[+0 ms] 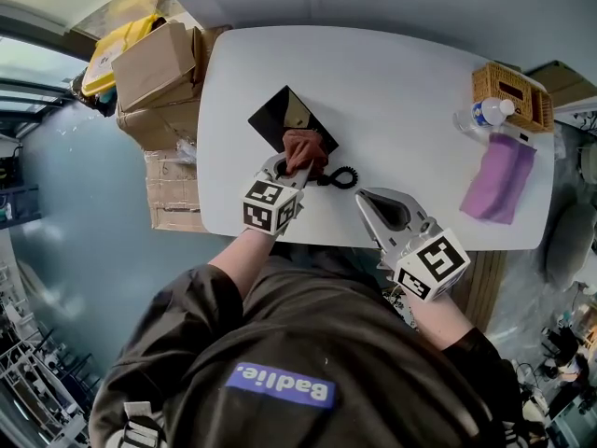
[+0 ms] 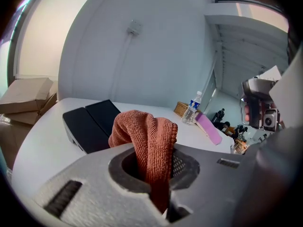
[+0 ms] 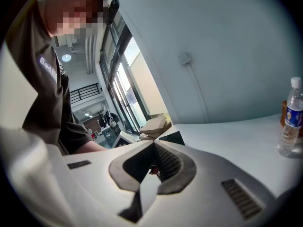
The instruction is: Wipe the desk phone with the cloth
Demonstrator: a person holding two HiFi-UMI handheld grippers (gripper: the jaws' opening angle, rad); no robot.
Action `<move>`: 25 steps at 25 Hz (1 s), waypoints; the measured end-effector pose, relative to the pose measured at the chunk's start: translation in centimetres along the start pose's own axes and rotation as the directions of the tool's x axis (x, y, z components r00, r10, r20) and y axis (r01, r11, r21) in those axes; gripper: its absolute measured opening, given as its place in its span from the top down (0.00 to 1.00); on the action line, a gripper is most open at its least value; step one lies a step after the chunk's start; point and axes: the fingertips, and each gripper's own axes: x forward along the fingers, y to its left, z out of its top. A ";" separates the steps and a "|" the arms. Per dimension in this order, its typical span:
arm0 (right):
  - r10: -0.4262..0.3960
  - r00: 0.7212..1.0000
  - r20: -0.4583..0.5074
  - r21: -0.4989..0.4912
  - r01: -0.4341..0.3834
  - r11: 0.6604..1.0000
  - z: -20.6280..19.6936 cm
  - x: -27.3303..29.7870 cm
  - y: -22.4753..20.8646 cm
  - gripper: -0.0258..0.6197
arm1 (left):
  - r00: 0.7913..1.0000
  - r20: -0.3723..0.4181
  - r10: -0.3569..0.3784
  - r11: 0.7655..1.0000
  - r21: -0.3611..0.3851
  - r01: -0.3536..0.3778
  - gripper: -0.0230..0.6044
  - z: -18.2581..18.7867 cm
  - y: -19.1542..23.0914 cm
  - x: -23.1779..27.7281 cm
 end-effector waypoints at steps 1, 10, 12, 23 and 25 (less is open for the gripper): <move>0.003 1.000 0.004 -0.002 -0.003 1.000 0.2 0.0 0.1 0.92 | 1.000 0.012 0.008 1.000 0.004 -0.008 0.90 0.7 0.4 -0.3; 0.019 1.000 0.012 -0.012 -0.019 1.000 1.0 -0.6 -0.2 0.92 | 0.984 0.131 0.125 0.992 0.017 -0.128 0.90 8.0 5.3 -1.3; 0.020 1.000 0.011 -0.012 -0.020 1.000 1.1 -0.7 -0.4 0.92 | 0.980 0.146 0.135 0.990 0.019 -0.139 0.90 9.1 5.8 -1.0; -0.007 1.000 0.009 0.010 0.007 1.000 0.4 -1.3 -1.6 0.92 | 0.992 0.071 0.103 0.995 -0.018 -0.102 0.90 6.1 4.4 2.6; -0.012 1.000 0.006 0.016 0.012 1.000 0.0 -1.6 -1.7 0.92 | 0.995 0.053 0.086 0.996 -0.024 -0.085 0.90 4.9 3.4 3.0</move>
